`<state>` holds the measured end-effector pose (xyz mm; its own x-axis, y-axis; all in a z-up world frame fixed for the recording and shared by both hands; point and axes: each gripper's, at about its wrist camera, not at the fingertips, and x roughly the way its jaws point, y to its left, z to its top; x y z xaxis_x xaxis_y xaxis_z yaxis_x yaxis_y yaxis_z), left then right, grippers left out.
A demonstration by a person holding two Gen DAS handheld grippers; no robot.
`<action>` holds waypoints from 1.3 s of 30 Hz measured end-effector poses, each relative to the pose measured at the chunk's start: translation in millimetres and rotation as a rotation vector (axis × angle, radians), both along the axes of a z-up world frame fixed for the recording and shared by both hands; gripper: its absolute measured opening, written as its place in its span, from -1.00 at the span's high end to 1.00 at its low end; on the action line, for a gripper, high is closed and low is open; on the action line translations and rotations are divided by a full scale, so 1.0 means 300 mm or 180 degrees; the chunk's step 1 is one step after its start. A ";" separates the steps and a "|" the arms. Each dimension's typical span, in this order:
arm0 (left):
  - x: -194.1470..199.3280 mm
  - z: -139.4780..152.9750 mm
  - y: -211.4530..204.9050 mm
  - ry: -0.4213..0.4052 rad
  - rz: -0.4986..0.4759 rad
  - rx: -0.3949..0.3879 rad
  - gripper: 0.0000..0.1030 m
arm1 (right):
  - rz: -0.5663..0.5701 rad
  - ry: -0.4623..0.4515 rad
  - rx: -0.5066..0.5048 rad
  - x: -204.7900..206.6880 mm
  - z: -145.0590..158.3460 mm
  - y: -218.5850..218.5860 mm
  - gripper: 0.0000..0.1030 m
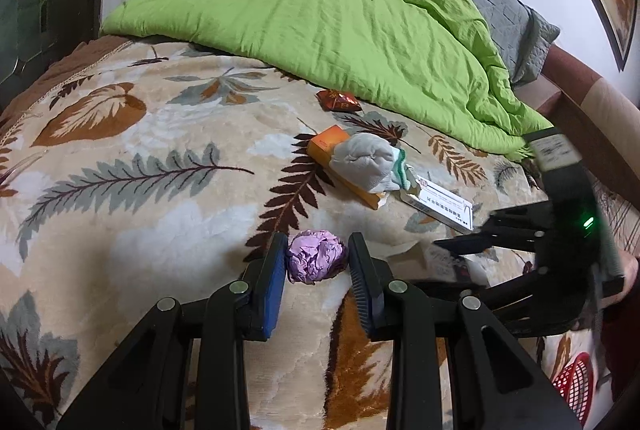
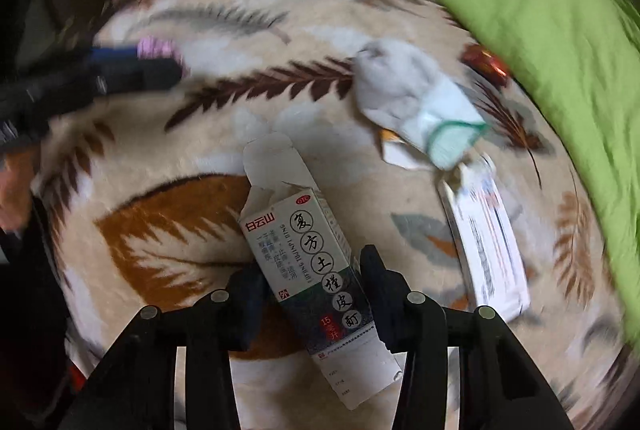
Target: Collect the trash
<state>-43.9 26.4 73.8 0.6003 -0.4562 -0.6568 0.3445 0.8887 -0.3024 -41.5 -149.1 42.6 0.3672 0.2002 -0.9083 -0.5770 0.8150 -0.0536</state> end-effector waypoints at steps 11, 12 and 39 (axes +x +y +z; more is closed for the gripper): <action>-0.111 0.039 -0.081 -0.0272 -0.0072 0.0201 0.43 | -0.2191 -0.0234 0.1690 -0.253 0.075 -0.222 0.14; -0.127 0.040 -0.087 -0.0283 -0.0080 0.0212 0.43 | -0.2233 -0.0271 0.1776 -0.279 0.075 -0.227 0.14; -0.307 0.057 -0.120 -0.0641 -0.0051 0.0506 0.42 | -0.2244 -0.1061 0.1811 -0.504 0.141 -0.213 0.14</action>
<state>-136.1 -9.5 91.1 0.7198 -0.3674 -0.5889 0.3982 0.9135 -0.0832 -192.8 -212.9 84.9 0.7930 0.2130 -0.5707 0.0282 0.9230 0.3838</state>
